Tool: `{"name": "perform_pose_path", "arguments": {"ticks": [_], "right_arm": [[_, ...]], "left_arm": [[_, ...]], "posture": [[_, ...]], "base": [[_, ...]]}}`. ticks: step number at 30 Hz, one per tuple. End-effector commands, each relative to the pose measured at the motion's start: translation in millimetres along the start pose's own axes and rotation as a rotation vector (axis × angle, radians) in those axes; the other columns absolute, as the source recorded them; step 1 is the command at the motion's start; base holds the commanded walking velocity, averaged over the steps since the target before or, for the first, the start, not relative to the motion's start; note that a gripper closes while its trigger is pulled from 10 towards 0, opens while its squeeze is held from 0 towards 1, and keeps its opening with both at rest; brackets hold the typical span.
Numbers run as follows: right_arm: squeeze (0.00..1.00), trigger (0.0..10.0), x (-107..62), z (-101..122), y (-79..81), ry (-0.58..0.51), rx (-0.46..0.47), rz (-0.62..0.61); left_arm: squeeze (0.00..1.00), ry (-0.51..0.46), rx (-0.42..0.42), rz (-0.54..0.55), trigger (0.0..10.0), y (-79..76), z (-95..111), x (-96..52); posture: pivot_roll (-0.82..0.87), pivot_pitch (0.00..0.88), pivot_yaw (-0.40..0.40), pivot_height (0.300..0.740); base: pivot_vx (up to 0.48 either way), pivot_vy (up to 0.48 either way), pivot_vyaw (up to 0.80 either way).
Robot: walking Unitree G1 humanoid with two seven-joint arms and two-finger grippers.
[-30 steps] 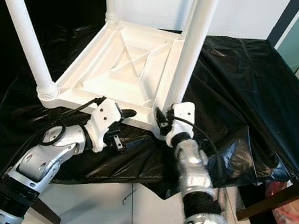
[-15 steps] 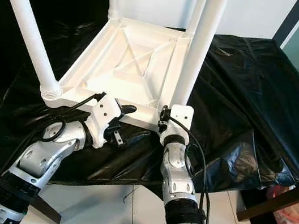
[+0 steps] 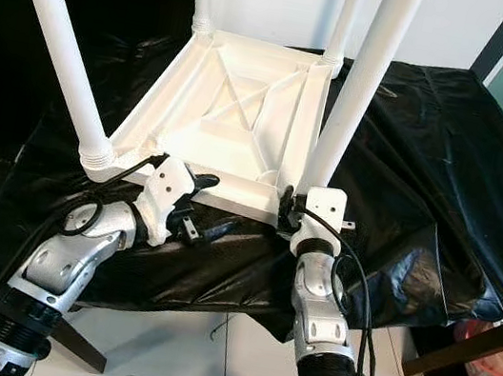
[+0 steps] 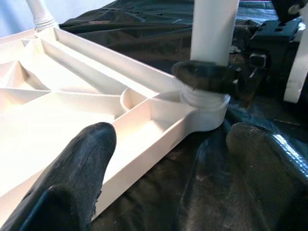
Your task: Building children table
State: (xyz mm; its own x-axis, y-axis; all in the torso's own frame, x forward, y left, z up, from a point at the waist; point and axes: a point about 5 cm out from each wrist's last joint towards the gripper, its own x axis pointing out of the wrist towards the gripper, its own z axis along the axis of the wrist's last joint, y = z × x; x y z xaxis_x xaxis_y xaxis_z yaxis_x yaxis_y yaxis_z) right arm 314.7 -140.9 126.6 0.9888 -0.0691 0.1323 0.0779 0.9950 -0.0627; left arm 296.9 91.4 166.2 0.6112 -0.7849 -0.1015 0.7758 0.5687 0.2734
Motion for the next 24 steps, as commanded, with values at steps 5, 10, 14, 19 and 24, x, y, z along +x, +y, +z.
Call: {"name": "perform_pose_path", "arguments": {"ticks": [5,10,14,19,24], "right_arm": [[0.00,10.0,-10.2,-12.9,-31.5,0.040,-0.009,-0.049],[0.00,10.0,-12.1,-18.5,-47.0,0.070,-0.027,-0.096],[0.00,10.0,-10.2,-19.5,-56.6,0.080,-0.039,-0.147],[0.00,10.0,-9.8,-20.6,-61.2,0.086,-0.054,-0.175],[0.00,10.0,-10.3,-21.9,-70.9,0.093,-0.057,-0.221]], "left_arm": [[0.00,0.040,-0.041,-0.005,10.0,-0.8,-13.3,-20.9],[0.00,0.069,-0.088,-0.053,10.0,-6.0,-20.0,-42.7],[0.00,0.119,-0.127,-0.122,10.0,-12.4,-27.6,-63.3],[0.00,0.171,-0.135,-0.120,10.0,-6.3,-34.4,-78.0],[0.00,0.238,-0.126,-0.063,10.0,17.8,-39.2,-105.3]], "posture": [[0.01,0.049,-0.047,0.740],[0.02,0.053,-0.045,0.740],[0.02,0.057,-0.045,0.740],[0.03,0.059,-0.044,0.740],[0.03,0.067,-0.039,0.740]], "base": [[0.000,0.000,0.00],[0.000,0.000,0.00],[0.000,0.000,0.00],[0.000,0.000,0.00],[0.000,0.000,0.00]]}}
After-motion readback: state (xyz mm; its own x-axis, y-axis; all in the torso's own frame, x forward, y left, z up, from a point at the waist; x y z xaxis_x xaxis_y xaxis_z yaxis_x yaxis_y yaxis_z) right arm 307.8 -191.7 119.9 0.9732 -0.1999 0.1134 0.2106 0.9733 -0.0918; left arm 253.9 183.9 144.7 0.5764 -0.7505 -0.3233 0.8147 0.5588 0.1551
